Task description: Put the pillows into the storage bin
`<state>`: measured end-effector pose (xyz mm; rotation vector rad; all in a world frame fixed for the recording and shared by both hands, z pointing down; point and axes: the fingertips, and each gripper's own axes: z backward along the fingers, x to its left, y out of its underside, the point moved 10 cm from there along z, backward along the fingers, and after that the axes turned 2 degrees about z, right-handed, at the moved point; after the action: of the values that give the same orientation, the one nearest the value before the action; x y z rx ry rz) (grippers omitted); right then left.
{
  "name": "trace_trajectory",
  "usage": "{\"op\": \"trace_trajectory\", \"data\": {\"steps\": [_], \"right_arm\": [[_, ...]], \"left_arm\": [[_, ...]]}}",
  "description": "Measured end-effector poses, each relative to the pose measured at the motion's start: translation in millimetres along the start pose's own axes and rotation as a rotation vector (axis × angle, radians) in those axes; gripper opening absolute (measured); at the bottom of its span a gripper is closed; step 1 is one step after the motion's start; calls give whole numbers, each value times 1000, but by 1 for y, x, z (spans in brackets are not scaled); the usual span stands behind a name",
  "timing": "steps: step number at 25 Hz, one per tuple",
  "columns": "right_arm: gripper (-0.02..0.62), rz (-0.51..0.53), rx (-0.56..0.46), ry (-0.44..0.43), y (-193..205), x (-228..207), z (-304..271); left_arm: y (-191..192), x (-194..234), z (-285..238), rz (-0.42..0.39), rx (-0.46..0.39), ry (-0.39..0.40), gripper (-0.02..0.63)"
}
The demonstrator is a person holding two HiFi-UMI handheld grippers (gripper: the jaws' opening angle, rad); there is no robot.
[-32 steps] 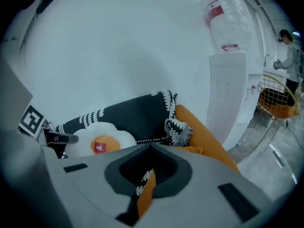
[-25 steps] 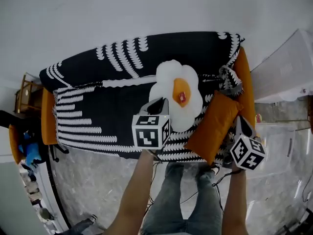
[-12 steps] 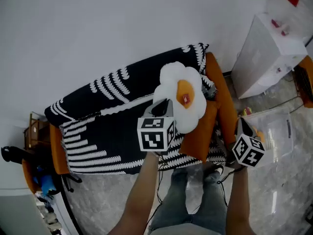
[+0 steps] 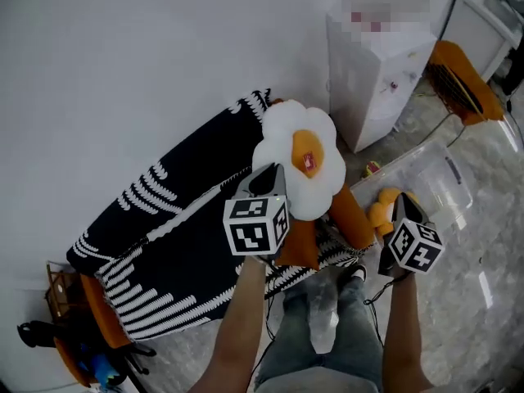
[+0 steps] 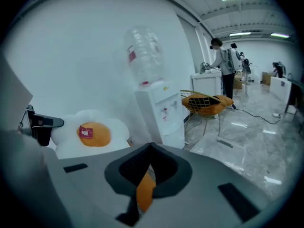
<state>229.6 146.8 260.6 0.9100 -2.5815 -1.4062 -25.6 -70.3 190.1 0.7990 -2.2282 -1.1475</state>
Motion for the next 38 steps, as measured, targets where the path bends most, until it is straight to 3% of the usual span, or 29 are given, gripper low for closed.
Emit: {"op": "trace_trajectory", "data": {"steps": [10, 16, 24, 31, 38], "right_arm": [[2, -92, -33, 174, 4, -97, 47], [2, -145, -21, 253, 22, -134, 62], [2, -229, 39, 358, 77, -194, 80], [2, -256, 104, 414, 127, -258, 74], [2, -308, 109, 465, 170, -327, 45]], "left_arm": [[-2, -113, -44, -123, 54, 195, 15], [17, -167, -74, -142, 111, 296, 15], [73, -250, -123, -188, 216, 445, 15], [143, -304, -174, -199, 309, 485, 15], [194, -350, -241, -233, 346, 500, 15]]}}
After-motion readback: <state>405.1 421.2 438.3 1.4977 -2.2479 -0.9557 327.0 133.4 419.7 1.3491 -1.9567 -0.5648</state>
